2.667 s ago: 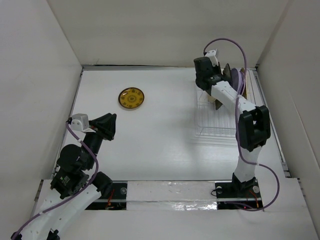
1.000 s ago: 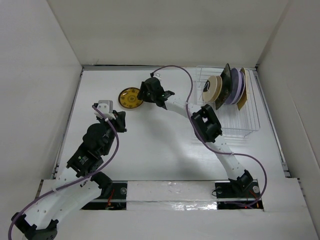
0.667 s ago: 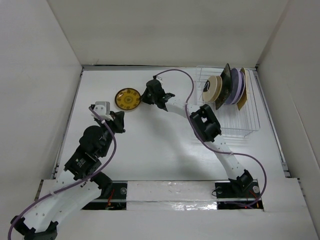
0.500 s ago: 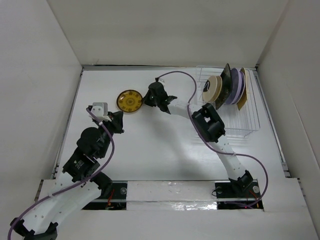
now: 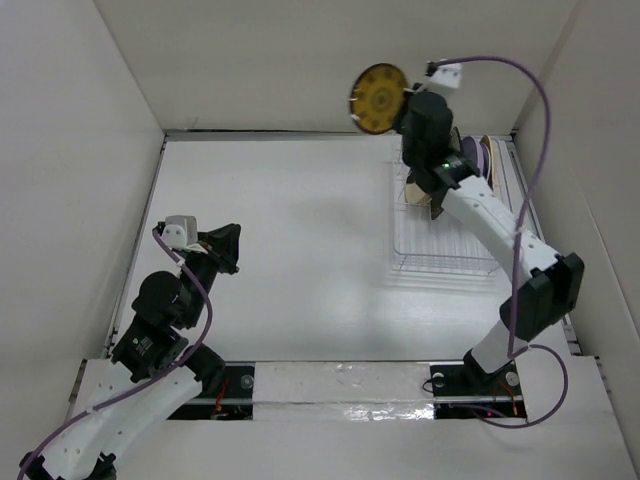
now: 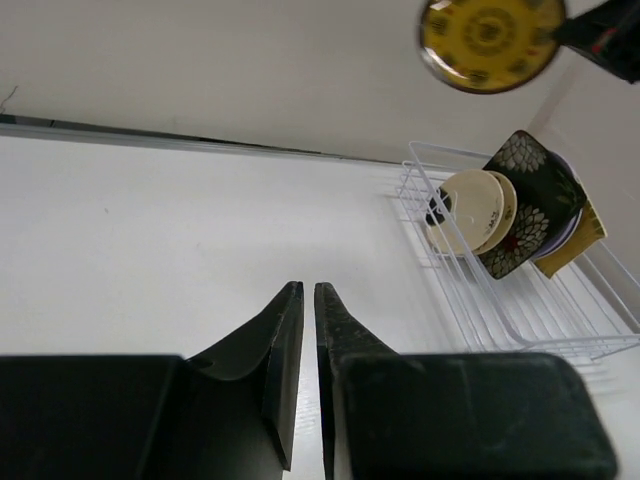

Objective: Load the plates into the dish rack

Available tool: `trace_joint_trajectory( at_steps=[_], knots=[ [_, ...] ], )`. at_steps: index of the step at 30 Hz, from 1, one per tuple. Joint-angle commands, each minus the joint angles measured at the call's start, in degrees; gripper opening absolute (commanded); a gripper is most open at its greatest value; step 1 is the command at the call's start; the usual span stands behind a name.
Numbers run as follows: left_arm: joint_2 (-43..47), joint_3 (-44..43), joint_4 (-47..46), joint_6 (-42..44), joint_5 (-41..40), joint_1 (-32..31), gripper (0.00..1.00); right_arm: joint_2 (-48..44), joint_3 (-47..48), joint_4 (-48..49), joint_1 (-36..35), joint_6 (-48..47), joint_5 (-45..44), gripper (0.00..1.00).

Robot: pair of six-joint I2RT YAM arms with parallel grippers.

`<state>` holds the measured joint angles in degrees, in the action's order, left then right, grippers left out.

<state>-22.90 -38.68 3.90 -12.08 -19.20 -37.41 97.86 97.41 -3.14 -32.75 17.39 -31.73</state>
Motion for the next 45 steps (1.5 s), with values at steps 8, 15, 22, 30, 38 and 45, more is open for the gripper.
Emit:
trace_joint_trajectory(
  at_steps=[8,15,22,30,38,45],
  knots=[
    [2.85,-0.26,-2.50,-0.23,3.12,0.05,0.11,-4.01,-2.40,-14.87,8.49,-23.01,-28.04,0.00],
    [3.82,-0.26,-2.23,-0.32,3.20,0.05,0.13,4.42,4.54,-21.20,7.88,-24.77,-29.18,0.00],
    [4.00,-0.17,-2.23,-0.32,3.12,0.05,0.14,12.69,8.41,-25.69,6.30,-21.96,-27.87,0.00],
    [2.95,-0.26,-2.14,-0.32,3.21,0.05,0.17,19.02,8.24,-25.78,3.75,-20.11,-25.49,0.00],
    [-0.04,-0.26,-1.97,-0.32,4.43,0.05,0.30,18.60,7.98,-25.69,3.22,-17.48,-23.13,0.41],
    [-2.59,-0.44,-2.14,-0.05,5.40,0.05,0.41,0.95,-1.32,-19.90,2.17,-12.39,-15.75,0.79]
  ],
)
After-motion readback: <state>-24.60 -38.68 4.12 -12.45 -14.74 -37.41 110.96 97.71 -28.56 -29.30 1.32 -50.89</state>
